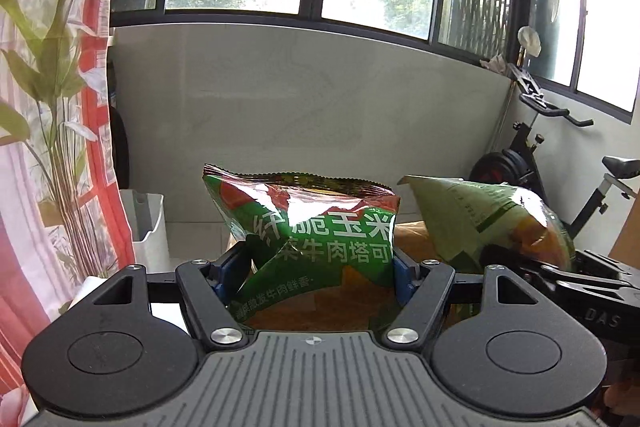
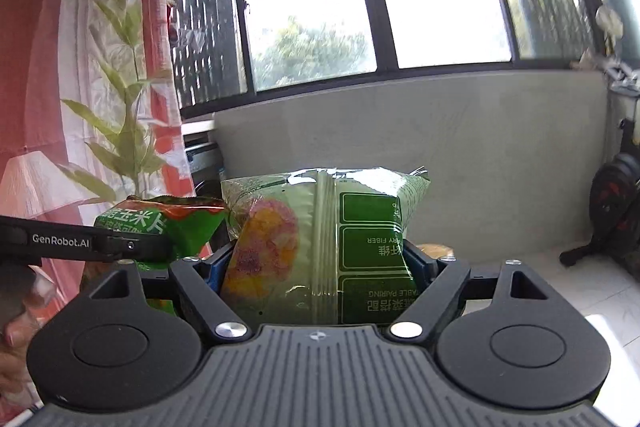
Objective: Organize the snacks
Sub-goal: 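Lower both green bags into the box and open both tools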
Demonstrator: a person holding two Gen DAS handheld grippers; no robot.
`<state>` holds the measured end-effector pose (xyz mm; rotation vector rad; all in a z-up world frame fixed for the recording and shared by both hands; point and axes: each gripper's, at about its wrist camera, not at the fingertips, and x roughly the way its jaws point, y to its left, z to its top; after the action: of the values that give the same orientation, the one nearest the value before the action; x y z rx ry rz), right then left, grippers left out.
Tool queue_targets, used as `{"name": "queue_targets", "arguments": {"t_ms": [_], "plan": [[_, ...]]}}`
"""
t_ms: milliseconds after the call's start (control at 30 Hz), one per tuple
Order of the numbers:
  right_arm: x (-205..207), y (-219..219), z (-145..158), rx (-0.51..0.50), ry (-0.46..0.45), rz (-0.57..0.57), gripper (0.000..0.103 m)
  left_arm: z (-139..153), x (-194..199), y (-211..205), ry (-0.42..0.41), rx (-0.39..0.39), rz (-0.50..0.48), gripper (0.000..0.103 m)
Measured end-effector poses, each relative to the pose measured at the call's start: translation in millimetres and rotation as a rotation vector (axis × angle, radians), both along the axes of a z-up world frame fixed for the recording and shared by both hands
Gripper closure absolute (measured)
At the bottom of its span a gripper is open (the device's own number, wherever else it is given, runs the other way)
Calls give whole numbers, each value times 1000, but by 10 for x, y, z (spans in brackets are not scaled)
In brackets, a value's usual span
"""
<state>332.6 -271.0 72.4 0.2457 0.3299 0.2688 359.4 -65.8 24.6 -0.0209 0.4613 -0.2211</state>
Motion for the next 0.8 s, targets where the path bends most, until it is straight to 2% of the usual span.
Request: {"name": "queue_targets", "arguments": {"t_ms": [100,233,467,600,800], "plan": [[220,14,-131,16,81,-49,22,-52,41,-46,14,40,8,29],[309,49,-258,-13,137,-70,21,-133,156,-81,41,64,11,29],[318,174,-330,-103,168,-67,20,-254,270,-139,64,92,18,28],[347,127,-364,-83,182,-109,16,-262,330,-122,84,90,12,21],[250,-5,-323,-47,156,-123,13,-253,341,-39,105,39,13,19]]}}
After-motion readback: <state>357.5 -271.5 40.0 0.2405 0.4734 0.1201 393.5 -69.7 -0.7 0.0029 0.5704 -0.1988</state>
